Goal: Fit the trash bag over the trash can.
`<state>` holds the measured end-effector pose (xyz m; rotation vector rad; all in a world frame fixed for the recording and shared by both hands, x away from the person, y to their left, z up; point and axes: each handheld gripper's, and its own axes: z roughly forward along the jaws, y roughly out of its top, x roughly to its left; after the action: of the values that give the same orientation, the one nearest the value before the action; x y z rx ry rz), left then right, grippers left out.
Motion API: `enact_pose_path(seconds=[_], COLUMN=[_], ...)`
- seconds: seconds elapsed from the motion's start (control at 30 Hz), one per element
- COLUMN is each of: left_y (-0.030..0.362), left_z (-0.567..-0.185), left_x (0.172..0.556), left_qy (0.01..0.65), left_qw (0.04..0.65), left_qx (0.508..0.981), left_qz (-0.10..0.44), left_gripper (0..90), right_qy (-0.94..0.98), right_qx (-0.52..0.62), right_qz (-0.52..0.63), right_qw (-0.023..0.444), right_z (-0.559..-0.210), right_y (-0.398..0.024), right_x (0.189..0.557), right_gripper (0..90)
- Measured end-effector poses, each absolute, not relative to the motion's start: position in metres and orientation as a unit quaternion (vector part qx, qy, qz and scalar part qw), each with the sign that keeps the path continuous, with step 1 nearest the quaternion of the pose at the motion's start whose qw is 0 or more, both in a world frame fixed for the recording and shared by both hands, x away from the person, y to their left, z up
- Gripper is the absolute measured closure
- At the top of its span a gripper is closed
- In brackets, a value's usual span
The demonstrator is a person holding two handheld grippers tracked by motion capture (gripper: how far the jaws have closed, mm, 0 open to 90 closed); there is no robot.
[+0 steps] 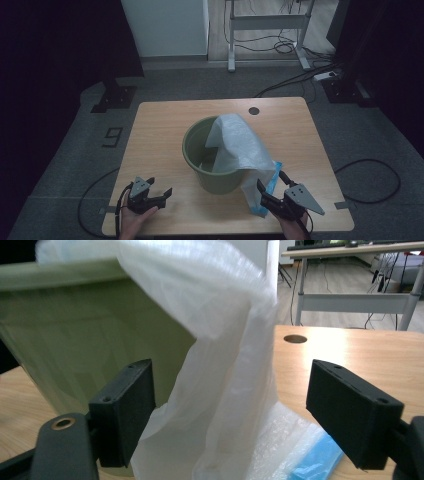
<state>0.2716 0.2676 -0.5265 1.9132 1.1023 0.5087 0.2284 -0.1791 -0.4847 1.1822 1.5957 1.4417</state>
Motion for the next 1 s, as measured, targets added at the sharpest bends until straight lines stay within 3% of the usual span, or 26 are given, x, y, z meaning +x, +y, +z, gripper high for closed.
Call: enact_pose_path(seconds=[0.17,0.3,0.43,0.57,0.73,1.0], left_y=[0.267,0.266,0.263,0.259,0.253,0.245], left_z=[-0.526,-0.523,-0.512,-0.498,-0.48,-0.442], left_x=[0.272,0.27,0.267,0.263,0.257,0.246], left_qy=[0.44,0.438,0.432,0.428,0.422,0.415], left_qw=[0.424,0.429,0.448,0.47,0.485,0.518], left_qx=[0.765,0.763,0.757,0.745,0.734,0.707], left_qz=[0.204,0.205,0.2,0.204,0.219,0.245], left_gripper=[16.0,16.1,18.0,21.8,24.8,24.9], right_qy=[0.615,0.631,0.628,0.613,0.596,0.576], right_qx=[0.458,0.454,0.465,0.468,0.463,0.418], right_qz=[0.544,0.536,0.527,0.527,0.538,0.568], right_qw=[0.339,0.329,0.336,0.356,0.377,0.413], right_z=[-0.488,-0.491,-0.488,-0.477,-0.455,-0.391], right_y=[-0.173,-0.172,-0.18,-0.19,-0.202,-0.208], right_x=[0.239,0.247,0.253,0.256,0.263,0.277], right_gripper=[27.5,60.4,81.3,87.4,88.2,88.3])
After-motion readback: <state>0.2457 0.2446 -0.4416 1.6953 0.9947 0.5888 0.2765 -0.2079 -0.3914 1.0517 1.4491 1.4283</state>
